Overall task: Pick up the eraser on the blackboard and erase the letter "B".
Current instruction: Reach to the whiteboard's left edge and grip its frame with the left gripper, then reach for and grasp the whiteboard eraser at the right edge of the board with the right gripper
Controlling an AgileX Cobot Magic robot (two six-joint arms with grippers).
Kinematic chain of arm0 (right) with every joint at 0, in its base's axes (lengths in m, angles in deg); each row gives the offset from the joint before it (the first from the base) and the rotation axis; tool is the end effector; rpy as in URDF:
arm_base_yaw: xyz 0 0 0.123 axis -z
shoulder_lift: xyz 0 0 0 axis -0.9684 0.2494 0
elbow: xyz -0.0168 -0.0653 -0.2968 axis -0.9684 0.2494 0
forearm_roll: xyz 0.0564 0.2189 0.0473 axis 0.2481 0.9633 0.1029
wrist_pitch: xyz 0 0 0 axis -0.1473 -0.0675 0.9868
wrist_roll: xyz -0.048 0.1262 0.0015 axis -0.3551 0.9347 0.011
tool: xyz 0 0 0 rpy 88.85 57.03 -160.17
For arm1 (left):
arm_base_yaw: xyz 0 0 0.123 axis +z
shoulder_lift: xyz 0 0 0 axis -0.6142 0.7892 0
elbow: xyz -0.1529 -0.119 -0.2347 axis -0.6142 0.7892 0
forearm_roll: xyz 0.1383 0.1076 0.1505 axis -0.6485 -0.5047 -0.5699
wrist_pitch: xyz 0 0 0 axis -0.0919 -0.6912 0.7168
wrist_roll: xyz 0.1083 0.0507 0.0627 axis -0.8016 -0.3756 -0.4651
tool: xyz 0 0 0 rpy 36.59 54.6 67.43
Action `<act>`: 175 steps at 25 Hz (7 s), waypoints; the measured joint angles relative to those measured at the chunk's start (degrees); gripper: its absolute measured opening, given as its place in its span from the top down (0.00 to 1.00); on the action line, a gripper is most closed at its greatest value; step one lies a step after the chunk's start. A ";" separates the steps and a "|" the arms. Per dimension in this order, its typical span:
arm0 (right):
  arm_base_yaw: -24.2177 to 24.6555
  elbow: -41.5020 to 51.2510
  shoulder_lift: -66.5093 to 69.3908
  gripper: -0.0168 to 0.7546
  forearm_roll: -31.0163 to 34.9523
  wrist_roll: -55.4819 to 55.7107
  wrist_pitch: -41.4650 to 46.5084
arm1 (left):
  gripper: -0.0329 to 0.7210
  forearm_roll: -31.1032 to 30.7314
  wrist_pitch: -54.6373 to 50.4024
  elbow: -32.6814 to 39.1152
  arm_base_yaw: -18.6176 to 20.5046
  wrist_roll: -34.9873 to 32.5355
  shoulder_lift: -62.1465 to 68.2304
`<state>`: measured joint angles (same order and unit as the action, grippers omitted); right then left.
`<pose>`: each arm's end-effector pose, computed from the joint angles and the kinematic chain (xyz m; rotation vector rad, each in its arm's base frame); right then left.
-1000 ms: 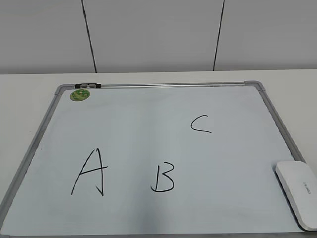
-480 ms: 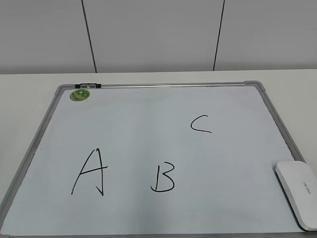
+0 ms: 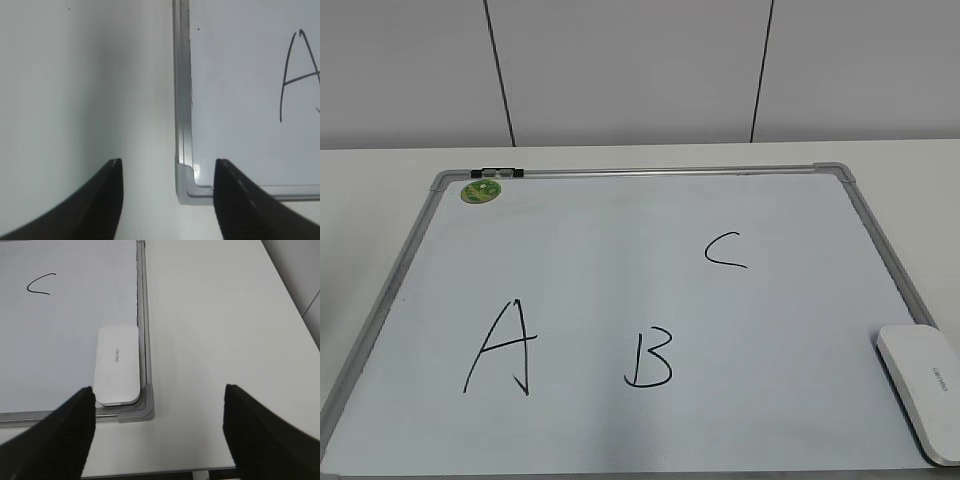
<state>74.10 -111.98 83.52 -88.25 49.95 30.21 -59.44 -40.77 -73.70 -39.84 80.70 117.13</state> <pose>-0.0111 -0.0121 0.2359 0.0243 2.1158 -0.0776 0.1724 -0.0083 0.2716 -0.0520 2.6610 -0.0605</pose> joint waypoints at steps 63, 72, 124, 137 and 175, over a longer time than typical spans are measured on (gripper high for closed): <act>0.00 0.00 0.00 0.21 0.00 0.00 0.00 | 0.54 1.12 2.07 -37.94 0.00 0.16 62.94; 0.00 0.00 0.00 0.21 0.00 0.00 0.00 | 0.54 3.33 2.33 -37.94 0.04 -3.09 63.33; 0.00 -7.01 52.77 0.21 13.20 -1.29 0.02 | 0.92 3.77 2.24 -38.11 0.04 -3.37 63.51; -1.14 -14.08 73.95 0.10 13.45 -8.29 -7.54 | 0.92 3.77 2.24 -38.11 0.04 -3.27 63.51; -1.14 -17.22 95.47 0.31 12.27 -8.19 -24.00 | 0.92 3.77 2.24 -38.11 0.04 -3.27 63.51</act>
<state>72.97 -129.19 178.99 -75.98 41.76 6.21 -55.67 -38.53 -111.81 -39.81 77.44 180.64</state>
